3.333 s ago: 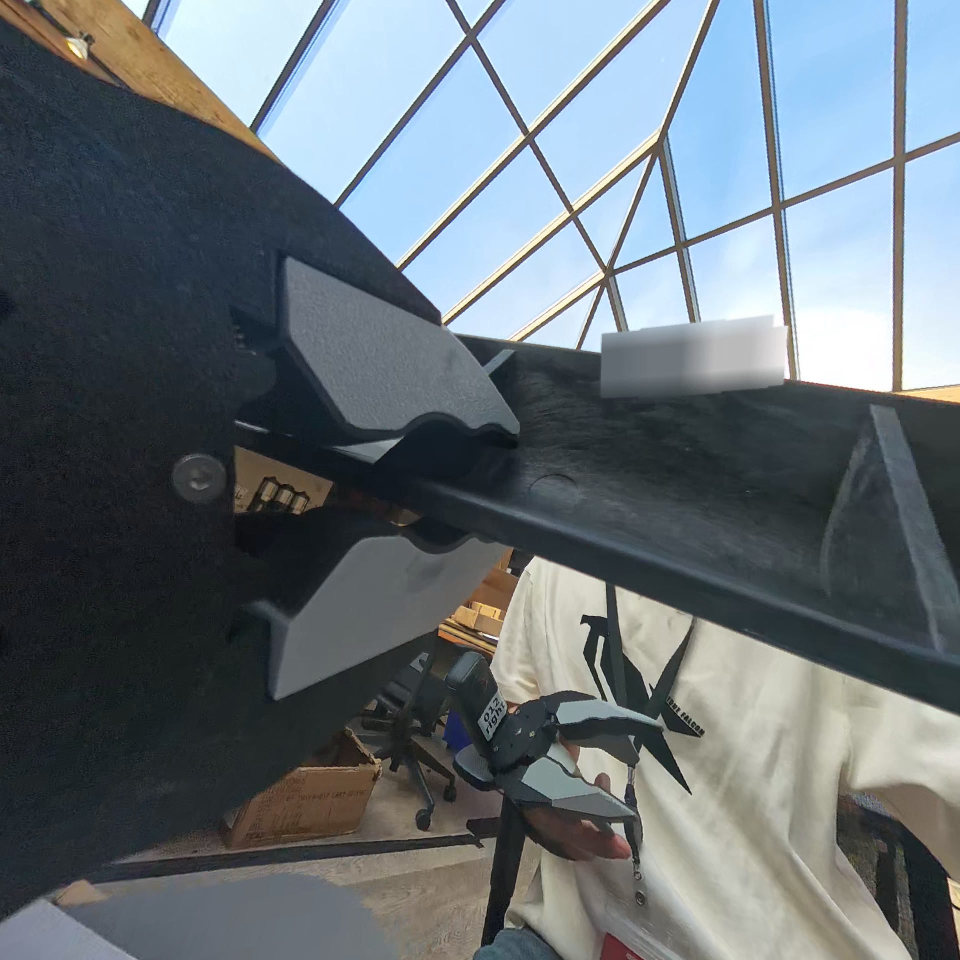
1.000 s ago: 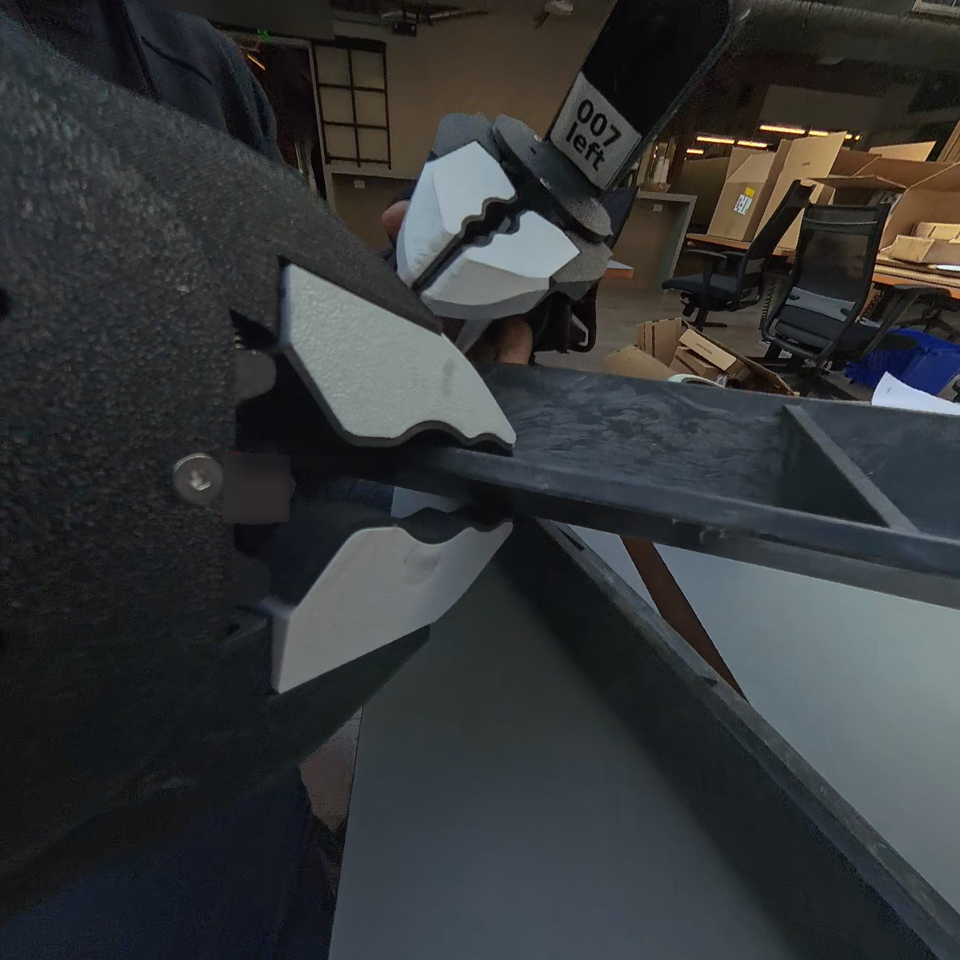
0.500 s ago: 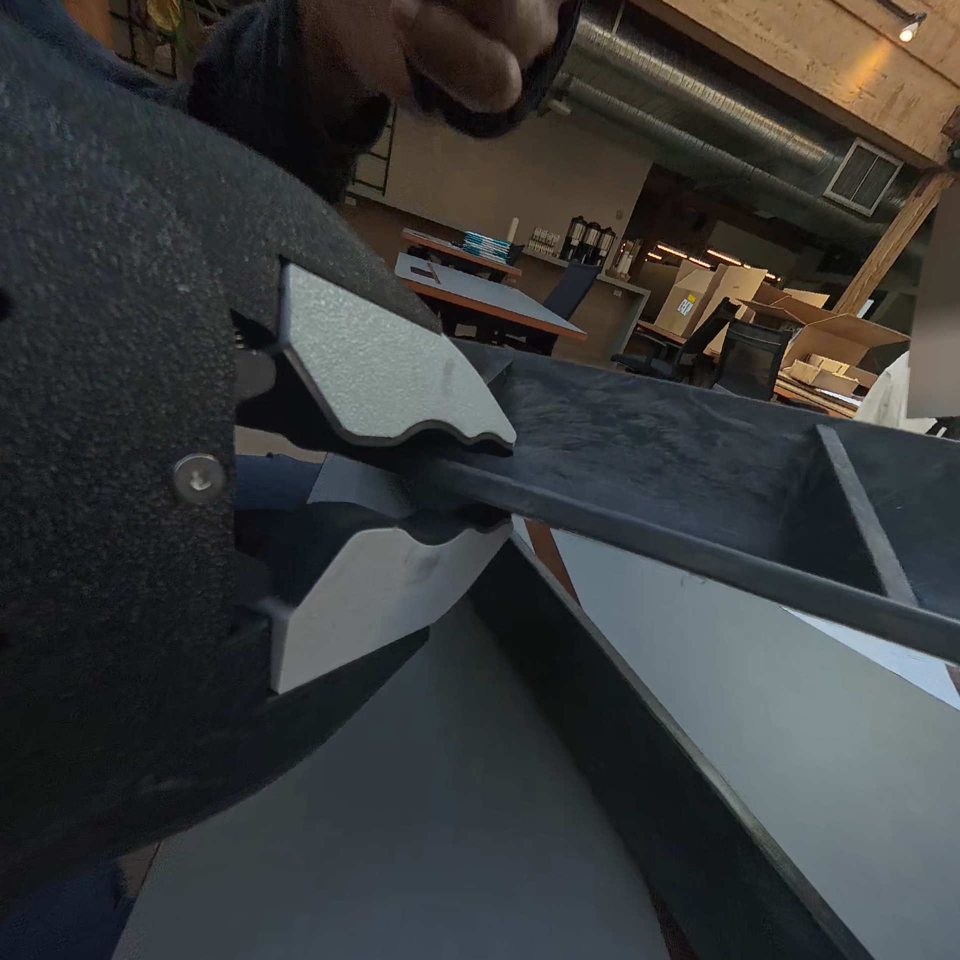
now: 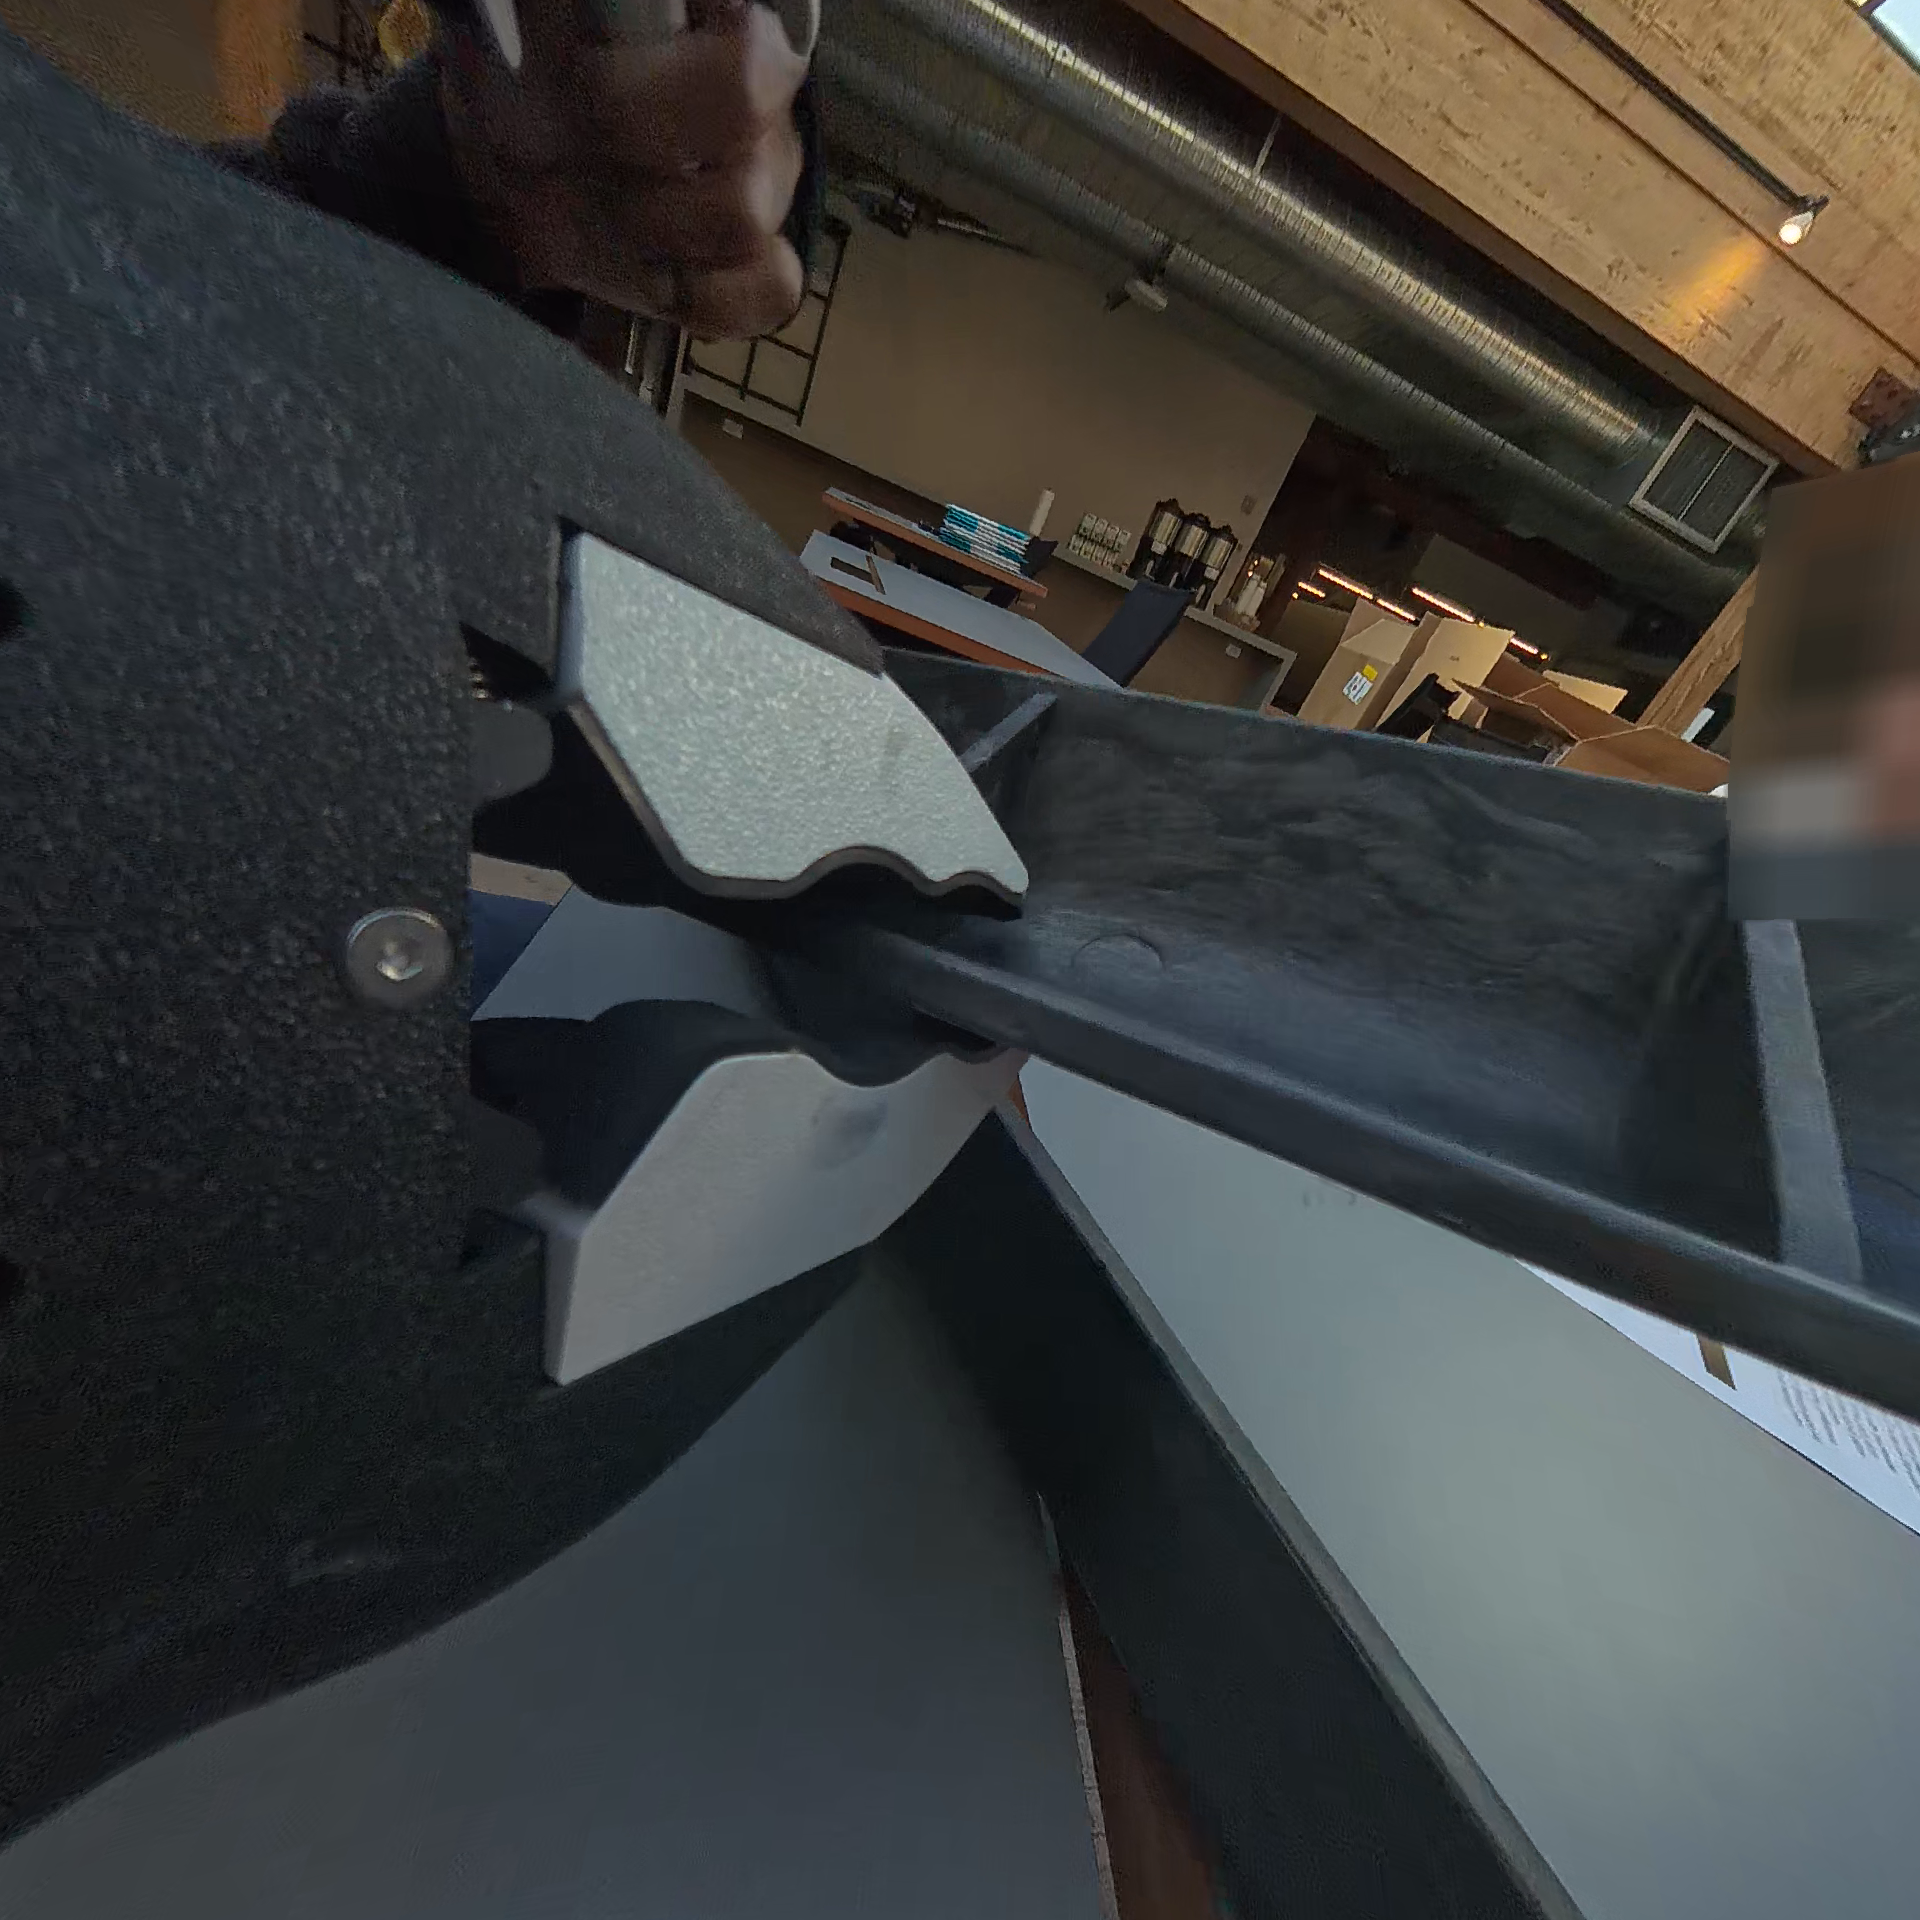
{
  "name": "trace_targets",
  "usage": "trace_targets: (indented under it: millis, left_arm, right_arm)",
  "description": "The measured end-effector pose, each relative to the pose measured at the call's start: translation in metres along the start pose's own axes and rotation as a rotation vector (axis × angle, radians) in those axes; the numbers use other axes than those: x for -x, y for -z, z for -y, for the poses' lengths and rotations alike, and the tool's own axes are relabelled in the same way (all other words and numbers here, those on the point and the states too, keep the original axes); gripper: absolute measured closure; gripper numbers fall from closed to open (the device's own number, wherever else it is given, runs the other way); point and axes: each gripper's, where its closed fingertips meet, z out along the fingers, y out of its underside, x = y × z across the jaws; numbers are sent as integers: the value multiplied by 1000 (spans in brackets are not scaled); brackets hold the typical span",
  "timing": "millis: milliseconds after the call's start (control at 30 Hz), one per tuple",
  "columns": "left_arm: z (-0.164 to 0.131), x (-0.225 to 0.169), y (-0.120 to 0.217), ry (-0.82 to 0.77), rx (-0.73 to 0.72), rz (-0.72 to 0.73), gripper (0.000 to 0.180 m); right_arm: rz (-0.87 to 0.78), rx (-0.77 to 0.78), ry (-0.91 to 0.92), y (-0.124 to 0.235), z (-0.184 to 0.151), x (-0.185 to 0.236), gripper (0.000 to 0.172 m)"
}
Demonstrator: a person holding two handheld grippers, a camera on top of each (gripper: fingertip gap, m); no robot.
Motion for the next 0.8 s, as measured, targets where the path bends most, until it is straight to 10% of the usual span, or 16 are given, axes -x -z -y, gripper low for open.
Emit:
trace_targets:
  millis: [300, 567, 800]
  left_arm:
    - [-93, -134, 51, -501, 341, -23, 126]
    - [-159, -116, 19, -1072, 726, 87, 111]
    - [-182, -107, 26, -1080, 846, 12, 113]
  right_arm:
    - [25, 67, -38, -13, -12, -7, 156]
    - [39, 95, -156, -18, -18, -11, 157]
    - [21, 99, -152, -22, -25, -14, 157]
